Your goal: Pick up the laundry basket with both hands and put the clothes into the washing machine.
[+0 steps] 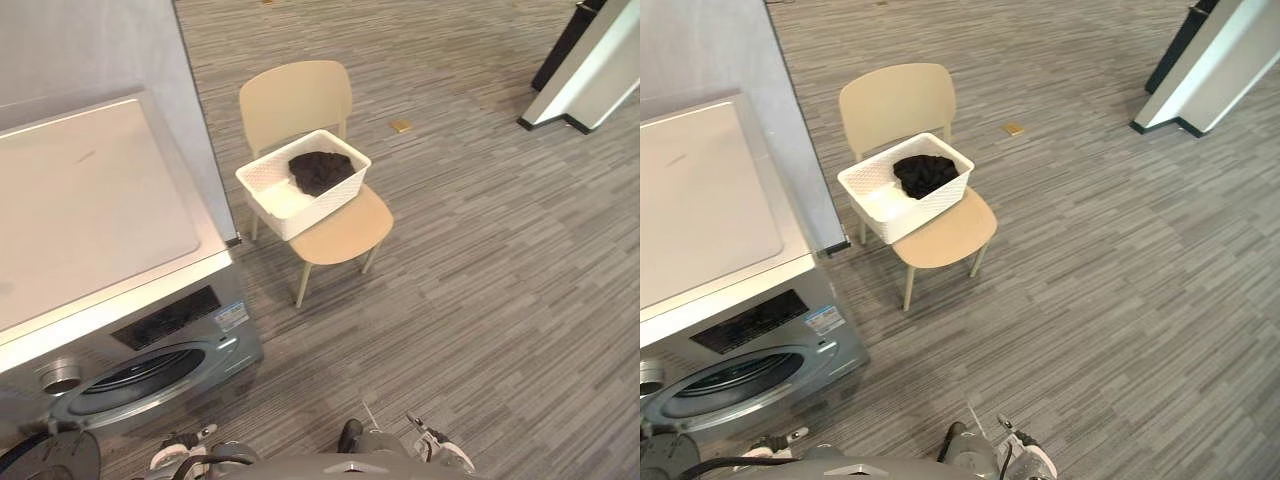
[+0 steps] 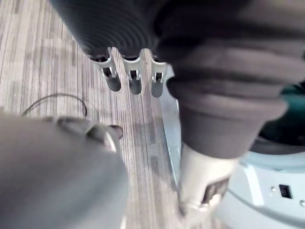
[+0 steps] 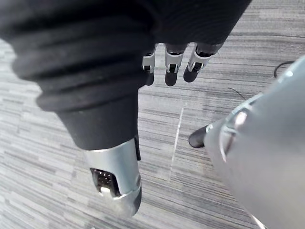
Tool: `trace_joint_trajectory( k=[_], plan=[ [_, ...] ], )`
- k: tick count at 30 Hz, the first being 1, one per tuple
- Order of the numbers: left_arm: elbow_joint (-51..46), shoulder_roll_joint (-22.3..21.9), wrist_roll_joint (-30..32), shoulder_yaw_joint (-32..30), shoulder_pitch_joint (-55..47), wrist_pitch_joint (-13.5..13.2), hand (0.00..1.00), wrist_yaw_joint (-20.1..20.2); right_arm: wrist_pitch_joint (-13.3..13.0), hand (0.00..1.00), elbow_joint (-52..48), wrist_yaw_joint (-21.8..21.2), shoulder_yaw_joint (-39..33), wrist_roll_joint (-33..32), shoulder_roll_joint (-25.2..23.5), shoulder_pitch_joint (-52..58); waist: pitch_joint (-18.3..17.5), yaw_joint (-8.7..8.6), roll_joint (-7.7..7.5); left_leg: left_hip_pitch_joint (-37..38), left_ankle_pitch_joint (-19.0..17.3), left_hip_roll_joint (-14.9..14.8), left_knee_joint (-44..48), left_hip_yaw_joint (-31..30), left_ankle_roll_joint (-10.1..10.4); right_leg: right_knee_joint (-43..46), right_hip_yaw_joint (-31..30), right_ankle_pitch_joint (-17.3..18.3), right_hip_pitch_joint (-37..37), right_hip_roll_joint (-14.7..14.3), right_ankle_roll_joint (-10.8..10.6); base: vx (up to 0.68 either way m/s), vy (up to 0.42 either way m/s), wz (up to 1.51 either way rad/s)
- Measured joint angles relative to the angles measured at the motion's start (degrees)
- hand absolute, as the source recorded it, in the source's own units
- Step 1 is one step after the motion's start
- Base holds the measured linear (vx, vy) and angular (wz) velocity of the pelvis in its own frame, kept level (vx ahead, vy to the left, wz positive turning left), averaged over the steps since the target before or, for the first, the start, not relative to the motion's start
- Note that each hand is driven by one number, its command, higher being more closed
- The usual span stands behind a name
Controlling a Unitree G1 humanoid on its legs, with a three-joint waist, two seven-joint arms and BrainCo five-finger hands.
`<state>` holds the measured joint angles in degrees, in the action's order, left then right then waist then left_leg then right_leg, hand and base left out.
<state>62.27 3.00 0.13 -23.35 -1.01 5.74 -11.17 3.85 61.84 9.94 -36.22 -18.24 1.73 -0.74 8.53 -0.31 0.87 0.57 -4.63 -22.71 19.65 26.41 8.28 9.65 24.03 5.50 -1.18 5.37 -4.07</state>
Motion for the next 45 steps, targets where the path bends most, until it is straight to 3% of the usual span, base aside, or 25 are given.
trace_joint_trajectory(
  k=[2, 5, 6, 10, 11, 12, 13, 15, 17, 19, 22, 23, 25, 28, 29, 31, 32, 33, 34, 35, 38, 40, 42, 43, 45],
  plan=[
    [-1.03, -0.15, -0.08, 0.04, -0.03, -0.17, 0.00, -0.04, 0.04, 0.00, -0.01, 0.71, 0.11, -0.12, -0.27, 0.76, 0.17, 0.58, -0.22, -4.00, 2.09, -2.22, 10.19, -2.42, -4.57, -1.79, -1.35, -0.44, 2.05, -1.02, 0.99, 0.03, -0.221, -0.33],
    [-1.86, -2.13, -0.17, 1.03, -0.48, -0.64, 0.00, -0.04, 0.03, 0.00, 0.10, 0.71, 0.49, -0.44, 1.89, -0.27, 1.04, 1.50, 2.21, -8.63, -4.35, 3.42, 19.64, -9.79, -2.92, -3.25, -5.88, -0.25, 3.09, -1.09, 2.35, 0.04, -0.009, -0.74],
    [-2.03, -2.83, -0.64, 1.04, -1.44, -0.69, 0.00, -0.02, 0.11, 0.00, 0.21, 0.60, 1.20, -0.37, 2.91, -1.03, 1.44, 2.04, 3.26, -9.92, -6.69, 7.21, 20.04, -10.61, -3.30, -3.49, -9.00, -0.35, 2.90, -1.02, 2.49, 0.08, 0.109, -1.24],
    [-2.11, -3.83, -1.13, 0.68, -5.64, -0.43, 0.00, 0.44, 0.20, 0.00, -0.61, 0.35, 4.14, 0.76, 2.80, -2.06, 1.52, 4.13, 4.02, -12.46, -7.23, 16.54, 5.24, -15.18, -3.45, -4.03, -16.80, -0.08, 2.92, -1.46, 2.00, 0.10, 0.133, -1.21],
    [-2.15, -4.04, -1.07, -0.19, -6.28, -0.07, 0.00, 0.88, 0.17, 0.00, -1.32, 0.25, 5.22, 1.29, 2.57, -2.02, 1.25, 5.04, 4.31, -11.36, -5.13, 17.94, 2.32, -15.80, -6.30, -4.15, -18.93, 0.22, 2.99, -1.49, 1.34, 0.15, 0.181, -0.74],
    [-2.19, -4.06, -1.06, -0.63, -7.01, -0.06, 0.00, 1.05, 0.25, 0.00, -2.07, 0.23, 6.23, 1.94, 1.79, -1.56, 0.89, 5.00, 4.10, -11.10, -5.31, 18.85, 0.81, -15.20, -5.97, -4.49, -19.06, 0.12, 2.98, -1.11, 1.15, 0.22, 0.135, -0.36],
    [-2.15, -3.60, -0.98, -0.81, -6.32, -0.20, 0.00, 1.39, 0.19, 0.00, -2.76, 0.17, 6.91, 2.97, 0.85, -1.98, 0.30, 4.95, 2.44, -10.95, -5.37, 20.12, -0.07, -15.09, -6.05, -3.86, -19.02, -0.16, 2.03, -0.04, 0.82, 0.30, 0.150, -0.05],
    [-2.54, -3.67, -0.95, -2.78, -5.79, -0.03, 0.00, 1.66, 0.21, 0.00, -2.85, -0.06, 7.02, 3.36, 0.05, -2.77, 0.50, 6.05, 1.87, -10.24, -6.32, 20.96, 0.38, -12.83, -7.83, -3.28, -20.52, 0.58, 2.00, 1.25, -0.22, 0.29, 0.159, -0.26],
    [-3.24, -5.13, -0.96, -5.53, -6.47, 0.18, 0.00, 1.58, 0.10, 0.00, -6.49, -1.29, 9.38, 4.79, -1.91, -2.11, 0.32, 6.56, 1.82, -6.81, -9.10, 22.18, 0.84, -11.01, -9.94, 4.84, -20.40, 5.08, 1.17, 3.46, -1.59, 0.23, 0.097, -0.35],
    [-2.79, -4.82, -1.36, -5.81, -6.68, 1.62, 0.00, 0.92, 0.04, 0.00, -7.36, -2.13, 11.14, 5.12, -2.96, -1.58, -0.17, 6.49, 1.44, -3.52, -11.45, 23.32, 0.15, -10.36, -9.73, 19.25, -20.65, 8.23, -3.51, 5.14, -3.10, 0.23, 0.038, -0.21],
    [-3.07, -4.19, -1.75, -4.95, -9.21, 2.14, 0.00, 0.10, -1.19, 0.00, -10.64, -2.43, 12.86, 5.49, -3.18, -0.65, -0.13, 6.04, 0.23, -0.31, -12.85, 24.04, 0.73, -10.79, -10.60, 48.06, -22.74, 5.71, -14.50, 5.69, -6.89, 0.28, -0.070, 0.17],
    [-3.09, -3.69, -2.29, -4.21, -9.24, 2.79, 0.00, -0.19, -0.83, 0.00, -10.95, -2.37, 12.64, 5.82, -2.85, -0.09, 0.10, 5.58, -0.17, 0.86, -13.13, 24.07, 1.26, -12.77, -10.70, 55.20, -22.49, 6.17, -17.20, 5.02, -6.24, 0.36, -0.211, 1.00],
    [-3.33, -3.46, -2.59, -3.93, -9.25, 3.10, 0.00, -1.26, -0.75, 0.00, -12.00, -2.21, 11.12, 5.78, -2.56, 0.58, 0.20, 4.77, -0.17, 2.75, -12.99, 23.58, 1.21, -16.25, -10.45, 57.19, -21.62, 7.90, -19.68, 5.94, -4.52, 0.28, -0.242, 1.04],
    [-7.51, -4.65, -3.02, -2.63, -7.79, 2.39, 0.00, -0.95, -0.83, 0.00, -13.07, -1.79, 8.46, 5.64, -1.39, 2.28, 0.31, 4.42, 0.89, 4.09, -13.05, 20.65, 1.04, -22.64, -6.88, 44.32, -22.97, 8.38, -21.01, 12.18, -0.26, 0.21, -0.353, 1.27],
    [-8.05, -4.81, -3.09, -2.46, -7.33, 0.90, 0.00, -0.66, -0.75, 0.00, -12.28, -1.77, 8.32, 5.64, -1.56, 2.48, 0.12, 4.09, 0.79, 4.35, -13.52, 18.98, 1.01, -24.72, -4.47, 34.16, -25.97, 5.99, -19.40, 12.85, 1.04, 0.15, -0.473, 1.08],
    [-8.30, -3.57, -3.18, -3.71, -8.34, 0.22, 0.00, -0.83, -0.13, 0.00, -10.54, -1.80, 8.37, 5.65, -2.70, 2.89, -1.29, 3.63, -1.61, 4.29, -15.53, 17.29, 1.40, -27.37, -0.17, 22.03, -30.54, -4.85, -17.07, 13.32, 1.40, 0.12, -0.489, 0.70],
    [-8.32, -3.22, -2.92, -4.35, -9.12, 0.01, 0.00, -0.44, 0.11, 0.00, -9.35, -1.79, 8.52, 5.64, -3.36, 3.41, -2.33, 3.47, -2.60, 4.39, -16.38, 16.05, 1.50, -28.75, 1.62, 21.25, -31.12, -3.57, -16.49, 12.72, -5.42, 0.12, -0.633, 0.12],
    [-8.34, -4.83, -2.56, -5.94, -9.31, -0.11, 0.00, 0.06, 0.32, 0.00, -8.43, -1.84, 8.47, 5.64, -2.55, 3.51, -3.72, 3.42, -0.94, 4.50, -16.95, 12.61, 0.88, -29.36, 3.15, 21.22, -28.14, 2.85, -15.78, 10.91, -9.39, 0.11, -0.622, -0.04],
    [-8.02, -6.06, -2.10, -7.12, -9.46, -0.37, 0.00, 0.41, 0.37, 0.00, -8.53, -1.85, 8.36, 5.63, -1.37, 3.50, -4.19, 3.47, 0.02, 4.92, -16.86, 10.04, 0.21, -29.70, 4.31, 23.33, -26.11, 5.86, -16.53, 9.48, -9.32, 0.14, -0.809, 0.03],
    [-7.19, -7.29, -2.29, -9.24, -9.25, -0.69, 0.00, 0.68, 0.35, 0.00, -7.98, -1.75, 8.15, 5.64, 0.44, 3.68, -4.65, 3.07, 2.01, 5.43, -13.82, 7.90, -0.55, -31.46, 3.90, 27.29, -24.65, 9.32, -17.59, 7.29, -7.16, 0.09, -0.522, 0.12],
    [-5.11, -8.60, -4.18, -11.52, -9.33, -0.87, 0.00, 1.44, 0.44, 0.00, -6.65, -1.80, 6.45, 5.07, 1.53, 4.60, -5.50, 2.42, 3.48, 2.36, -6.93, 5.44, 3.71, -35.12, 1.60, 27.54, -21.29, 11.72, -16.02, 5.09, -4.56, 0.11, -0.465, 0.33],
    [-5.11, -8.14, -5.13, -13.28, -9.28, -0.63, 0.00, 1.89, 0.53, 0.00, -6.73, -1.77, 5.38, 4.97, 0.45, 4.60, -5.37, 2.28, 3.26, -5.41, 3.89, 3.84, 14.81, -35.36, -4.41, 23.25, -17.51, 11.16, -11.69, 3.42, -2.11, 0.07, -0.449, 0.52],
    [-4.95, -8.11, -5.33, -13.61, -9.25, -0.32, 0.00, 2.07, 0.38, 0.00, -6.92, -1.76, 4.17, 4.57, 0.26, 4.47, -5.22, 3.36, 2.68, -10.04, 5.39, 3.84, 22.28, -31.85, -4.54, 20.48, -16.37, 10.28, -9.58, 3.11, -0.73, 0.04, -0.241, 0.33],
    [-4.94, -8.09, -6.88, -13.56, -8.95, -0.12, 0.00, 2.05, 0.24, 0.00, -6.98, -1.28, 2.08, 3.76, 0.45, 4.47, -5.06, 3.48, 2.72, -13.43, 3.89, 3.85, 27.81, -24.01, -5.07, 16.40, -12.94, 8.79, -6.52, 3.24, 0.15, 0.06, -0.129, 0.45],
    [-5.03, -8.09, -7.46, -13.55, -8.78, -0.18, 0.00, 2.06, 0.28, 0.00, -6.92, -0.92, 0.58, 2.70, 0.43, 4.93, -5.04, 3.31, 2.70, -13.95, 1.80, 5.00, 26.93, -17.08, -4.75, 13.24, -10.06, 7.70, -4.04, 3.25, 0.23, 0.08, -0.047, 0.55]
  ],
)
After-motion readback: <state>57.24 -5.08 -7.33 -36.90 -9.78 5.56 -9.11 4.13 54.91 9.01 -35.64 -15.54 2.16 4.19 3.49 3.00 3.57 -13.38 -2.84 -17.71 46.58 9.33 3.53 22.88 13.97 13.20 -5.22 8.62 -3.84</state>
